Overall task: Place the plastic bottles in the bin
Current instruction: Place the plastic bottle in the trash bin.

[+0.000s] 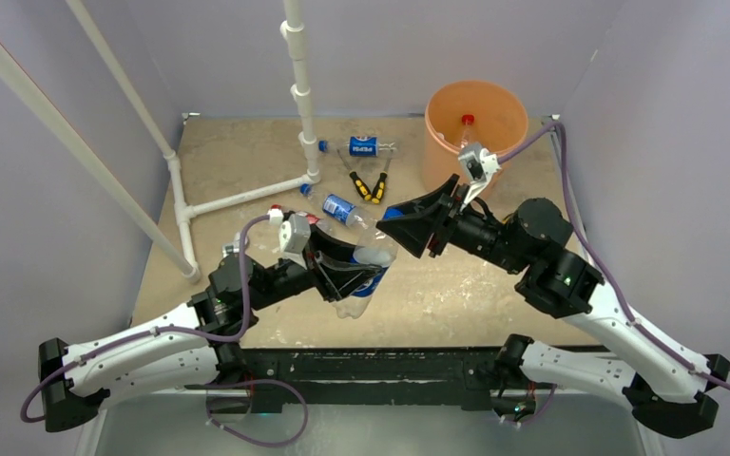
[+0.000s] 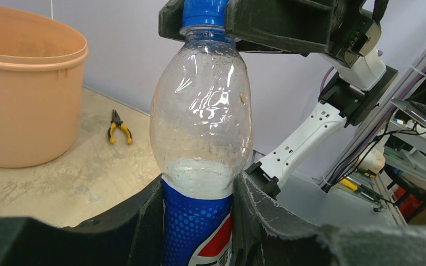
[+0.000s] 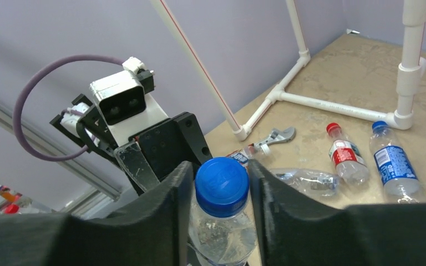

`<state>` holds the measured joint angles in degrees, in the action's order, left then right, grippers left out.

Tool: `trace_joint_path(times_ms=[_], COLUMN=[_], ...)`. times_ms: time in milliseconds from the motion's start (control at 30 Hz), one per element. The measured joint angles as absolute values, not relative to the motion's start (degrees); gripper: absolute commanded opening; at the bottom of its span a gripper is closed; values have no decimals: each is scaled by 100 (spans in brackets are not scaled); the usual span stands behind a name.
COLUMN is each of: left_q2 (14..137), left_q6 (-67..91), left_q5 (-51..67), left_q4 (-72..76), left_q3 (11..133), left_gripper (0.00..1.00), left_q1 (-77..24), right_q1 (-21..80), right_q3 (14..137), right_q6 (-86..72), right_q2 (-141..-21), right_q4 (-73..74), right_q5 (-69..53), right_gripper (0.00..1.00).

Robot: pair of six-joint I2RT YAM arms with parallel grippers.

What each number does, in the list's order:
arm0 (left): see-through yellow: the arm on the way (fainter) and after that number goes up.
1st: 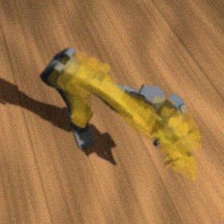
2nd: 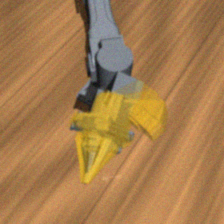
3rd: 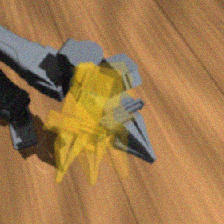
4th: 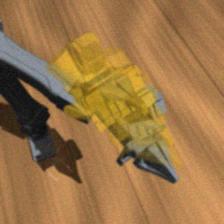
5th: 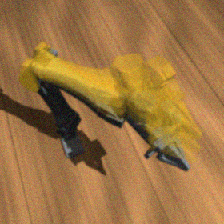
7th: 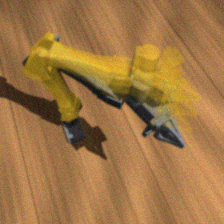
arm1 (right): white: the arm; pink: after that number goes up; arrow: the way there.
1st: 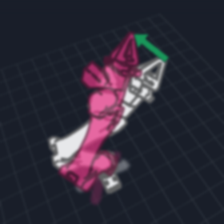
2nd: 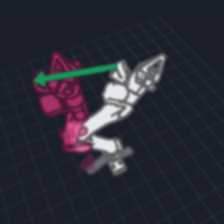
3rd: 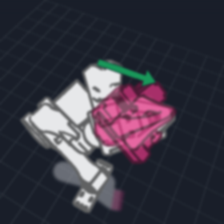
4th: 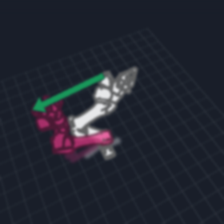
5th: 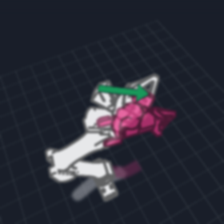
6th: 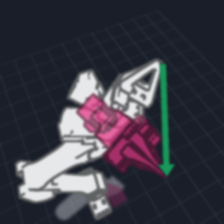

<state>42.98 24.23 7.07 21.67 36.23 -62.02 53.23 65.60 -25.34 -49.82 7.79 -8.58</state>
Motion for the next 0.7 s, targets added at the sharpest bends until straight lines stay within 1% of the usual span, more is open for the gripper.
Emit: trace_joint_path(times_ms=[33, 67, 100, 133, 167, 200, 267, 333, 400, 500, 600, 700], left_q2=[4298, 4298, 4294, 4289, 4287, 4285, 4281, 4272, 4248, 4132, 3828, 3232], left_q6=[2423, 2423, 2425, 2429, 2429, 2434, 2438, 2434, 2473, 2646, 2860, 3076], left_q5=[707, 709, 705, 707, 705, 705, 705, 661, 521, 172, -252, -716], left_q4=[2165, 2167, 2163, 2158, 2156, 2156, 2161, 2141, 2110, 2132, 2128, 2049], left_q3=[3623, 3623, 3623, 3623, 3623, 3623, 3623, 3623, 3623, 3540, 3253, 2818], left_gripper=[19, 20, 20, 23, 28, 39, 68, 87, 93, 97, 99, 99], left_q1=[-6202, -6202, -6202, -6202, -6200, -6202, -6200, -6200, -6202, -6202, -6202, -6202], right_q1=[5323, 5323, 5323, 5321, 5319, 5319, 5319, 5319, 5319, 5323, 5323, 5323], right_q3=[6560, 6560, 6560, 6558, 6556, 6549, 6536, 6497, 6410, 6366, 6571, 6816], right_q6=[-2543, -2550, -2554, -2569, -2582, -2587, -2591, -2587, -2580, -2449, -2075, -1535], right_q2=[-4978, -4978, -4980, -4984, -4984, -4984, -4982, -4967, -4893, -4709, -4584, -4528], right_q4=[779, 777, 775, 770, 764, 751, 707, 637, 556, 580, 657, 473], right_q5=[-854, -845, -849, -849, -851, -858, -860, -864, -845, -543, 263, 1282], right_gripper=[35, 32, 25, 17, 6, 0, 0, 0, 0, 0, 0, 0])
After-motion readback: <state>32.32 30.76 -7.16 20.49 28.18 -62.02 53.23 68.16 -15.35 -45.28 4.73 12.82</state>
